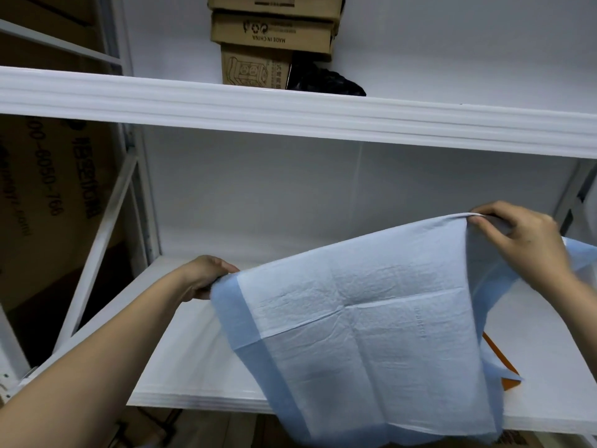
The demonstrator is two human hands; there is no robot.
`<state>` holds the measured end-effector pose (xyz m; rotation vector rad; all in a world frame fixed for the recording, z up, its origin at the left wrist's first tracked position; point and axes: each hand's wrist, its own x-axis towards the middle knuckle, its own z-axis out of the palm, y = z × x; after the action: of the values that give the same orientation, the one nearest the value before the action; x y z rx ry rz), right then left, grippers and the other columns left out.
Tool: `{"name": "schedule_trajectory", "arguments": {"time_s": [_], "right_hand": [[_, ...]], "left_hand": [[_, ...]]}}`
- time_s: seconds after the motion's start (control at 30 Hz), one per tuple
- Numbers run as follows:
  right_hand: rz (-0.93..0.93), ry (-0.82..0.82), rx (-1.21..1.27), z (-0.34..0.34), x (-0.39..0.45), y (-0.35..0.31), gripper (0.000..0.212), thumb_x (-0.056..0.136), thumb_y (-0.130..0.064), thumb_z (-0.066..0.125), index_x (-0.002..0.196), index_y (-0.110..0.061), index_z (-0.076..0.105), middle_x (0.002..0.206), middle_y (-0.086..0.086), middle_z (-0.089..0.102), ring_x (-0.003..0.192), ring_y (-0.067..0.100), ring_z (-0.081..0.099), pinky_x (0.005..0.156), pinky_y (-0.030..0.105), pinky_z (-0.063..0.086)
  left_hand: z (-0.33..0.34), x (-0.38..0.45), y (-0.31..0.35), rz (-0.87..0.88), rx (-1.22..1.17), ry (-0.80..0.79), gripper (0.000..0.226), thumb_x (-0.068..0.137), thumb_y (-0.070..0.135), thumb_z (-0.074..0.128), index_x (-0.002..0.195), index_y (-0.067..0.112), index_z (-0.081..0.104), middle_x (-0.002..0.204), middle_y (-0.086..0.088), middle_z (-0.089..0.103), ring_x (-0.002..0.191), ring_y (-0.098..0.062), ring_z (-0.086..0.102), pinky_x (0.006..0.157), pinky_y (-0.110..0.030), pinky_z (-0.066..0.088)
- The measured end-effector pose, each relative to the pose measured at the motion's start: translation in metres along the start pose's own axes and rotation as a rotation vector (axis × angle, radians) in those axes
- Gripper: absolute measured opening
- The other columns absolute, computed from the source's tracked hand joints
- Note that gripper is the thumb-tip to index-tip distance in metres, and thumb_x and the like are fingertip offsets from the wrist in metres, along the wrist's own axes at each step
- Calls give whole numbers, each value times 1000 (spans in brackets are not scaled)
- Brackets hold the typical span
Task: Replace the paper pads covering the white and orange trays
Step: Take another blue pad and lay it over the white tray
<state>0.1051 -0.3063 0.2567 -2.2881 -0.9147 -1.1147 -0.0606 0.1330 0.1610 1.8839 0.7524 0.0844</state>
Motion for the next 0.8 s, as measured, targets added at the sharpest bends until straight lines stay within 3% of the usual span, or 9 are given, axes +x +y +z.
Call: {"name": "schedule_trajectory", "arguments": {"time_s": [0.1,0.17,0.23,0.33,0.4,0.5,0.67,0.73,0.8], "right_hand": [[40,38,34,2,-1,4,11,89,-15,63,94,-8,70,93,9,72,88,30,65,76,31,44],[58,58,43,2,-3,6,12,89,-17,63,93,-7,69,92,9,71,87,30,65,75,30,43],[60,57,41,3,-5,7,12,89,-16,63,94,-7,69,92,10,71,87,31,64,75,29,42],[48,49,35,4,-6,5,12,89,-16,63,94,-8,69,93,9,71,89,31,65,76,30,42],[51,56,30,4,-6,5,12,89,-17,63,94,-8,69,94,9,72,89,31,65,76,28,42],[45,72,9,1,-10,5,12,89,-17,63,93,-8,70,92,9,72,87,31,66,75,12,37],[-41,44,-95,-4,-25,7,22,93,-31,59,94,-12,70,92,8,72,82,34,65,73,41,52],[-75,43,-127,-4,-31,7,28,92,-34,53,95,-12,70,92,8,72,81,33,65,71,43,53],[-110,55,-143,-3,-36,2,31,90,-33,49,95,-11,70,91,9,72,79,34,65,69,41,52]], "left_hand": [[0,-1,-4,-38,-261,3,36,98,9,32,110,13,65,76,-4,61,60,-15,56,49,-19,54],[0,-7,-5,-48,-446,-66,28,100,19,37,105,15,64,72,-4,70,56,-14,64,49,-20,54],[1,-12,-4,-20,-487,-110,23,96,32,50,101,16,66,75,-4,70,52,-12,63,48,-18,51],[6,-9,-7,66,-303,-40,33,76,26,75,107,16,66,83,1,67,65,-11,59,57,-19,47],[8,-7,-9,58,-258,-7,32,81,18,73,111,15,65,90,-2,70,74,-15,63,62,-23,49],[8,-8,-10,48,-138,31,26,81,19,73,105,20,65,92,-5,71,76,-19,64,65,-25,50],[14,-19,-23,71,173,57,16,77,19,71,93,17,65,91,-11,69,72,-23,61,60,-24,48],[20,-21,-31,125,293,93,7,84,15,61,89,16,66,94,-7,65,73,-22,60,53,-22,46],[25,-22,-40,125,329,104,21,89,8,46,90,15,66,93,-8,62,69,-20,56,50,-21,43]]}}
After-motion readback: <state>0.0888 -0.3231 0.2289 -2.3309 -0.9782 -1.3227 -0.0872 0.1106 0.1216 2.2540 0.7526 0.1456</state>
